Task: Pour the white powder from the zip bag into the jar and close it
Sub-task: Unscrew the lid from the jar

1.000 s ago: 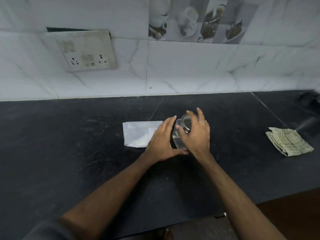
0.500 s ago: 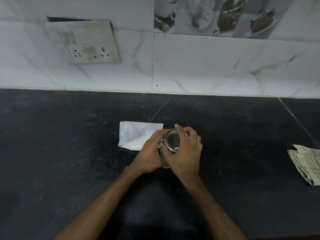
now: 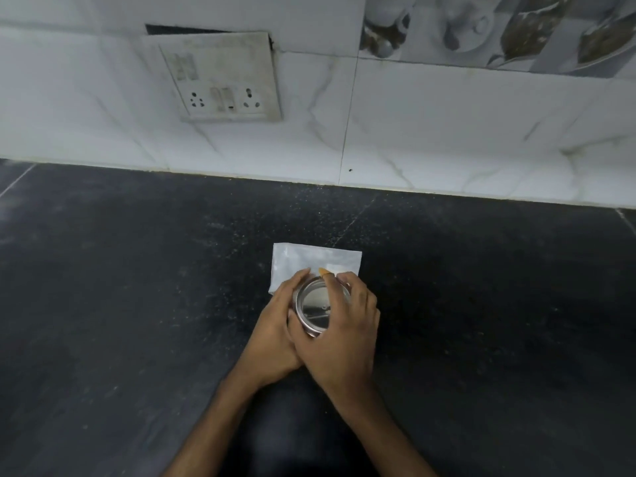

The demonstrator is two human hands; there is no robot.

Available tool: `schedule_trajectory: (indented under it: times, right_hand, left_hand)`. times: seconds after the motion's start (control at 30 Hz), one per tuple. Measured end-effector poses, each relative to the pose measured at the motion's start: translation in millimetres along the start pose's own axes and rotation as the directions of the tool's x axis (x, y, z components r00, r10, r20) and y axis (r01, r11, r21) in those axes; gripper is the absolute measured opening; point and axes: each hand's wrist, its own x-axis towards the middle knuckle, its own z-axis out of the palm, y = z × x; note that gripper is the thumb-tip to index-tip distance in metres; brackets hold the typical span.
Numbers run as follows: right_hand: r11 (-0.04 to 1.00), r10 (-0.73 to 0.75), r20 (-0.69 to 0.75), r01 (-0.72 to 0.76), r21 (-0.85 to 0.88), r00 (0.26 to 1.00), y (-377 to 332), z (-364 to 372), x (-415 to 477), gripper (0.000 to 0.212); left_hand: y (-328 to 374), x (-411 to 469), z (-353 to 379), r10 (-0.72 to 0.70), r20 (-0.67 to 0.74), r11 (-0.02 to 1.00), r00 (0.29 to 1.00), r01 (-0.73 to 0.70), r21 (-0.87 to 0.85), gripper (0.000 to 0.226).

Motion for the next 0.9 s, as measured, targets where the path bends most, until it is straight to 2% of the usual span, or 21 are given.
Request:
schedule_trajectory:
  times: [0.17,0.23,0.37,0.5,0.6,0.7,0.77,0.83,0.9]
  right_hand:
    - [0.997,-0.006,-0.005,0.007,0.075,1.000,1,1,-3,0.075]
    - [0.991,0.015,-0.052,-0.008,0.137,0.999,0,1,-3,0.075]
    - [0.983,-0.022,-0.078,0.036,0.181,0.997,2,0,-1,0.074]
    - [0.986,-0.073,0.057,0.064,0.156,0.996,7,-12,5,0.080]
    - [0.996,-0.079,0.173,0.083,-0.014,0.982,7,-31,8,0.098]
    - [0.988,0.003,0.198,0.028,-0.153,0.980,-3,-48,14,0.099]
    - [0.979,0.006,0.292,0.055,-0.198,0.956,-9,-51,19,0.091]
    - [0.981,-0.050,0.383,0.117,-0.153,0.922,-9,-54,26,0.083]
    - [0.975,-0.065,0.477,0.158,-0.158,0.877,-8,-64,37,0.094]
  left_hand:
    - [-9,1,4,-0.040,-0.050,0.994,0.998,0.034,-0.106,0.075]
    - [-9,4,1,-0.047,-0.043,0.991,0.998,0.041,-0.126,0.073]
    - [-12,9,-5,-0.044,0.026,0.991,0.999,0.047,-0.129,0.086]
    - [-14,12,-8,-0.049,0.076,0.990,0.996,0.058,-0.128,0.098]
    - [-13,11,-8,-0.073,0.096,0.985,0.993,0.086,-0.146,0.099]
    - [-10,9,-8,-0.073,0.092,0.988,0.993,0.085,-0.127,0.098]
    - [-12,9,-7,-0.067,0.098,0.987,0.993,0.080,-0.137,0.097]
    - [-13,9,-8,-0.064,0.101,0.987,0.993,0.078,-0.144,0.098]
    - [-13,9,-8,-0.068,0.112,0.984,0.991,0.085,-0.154,0.099]
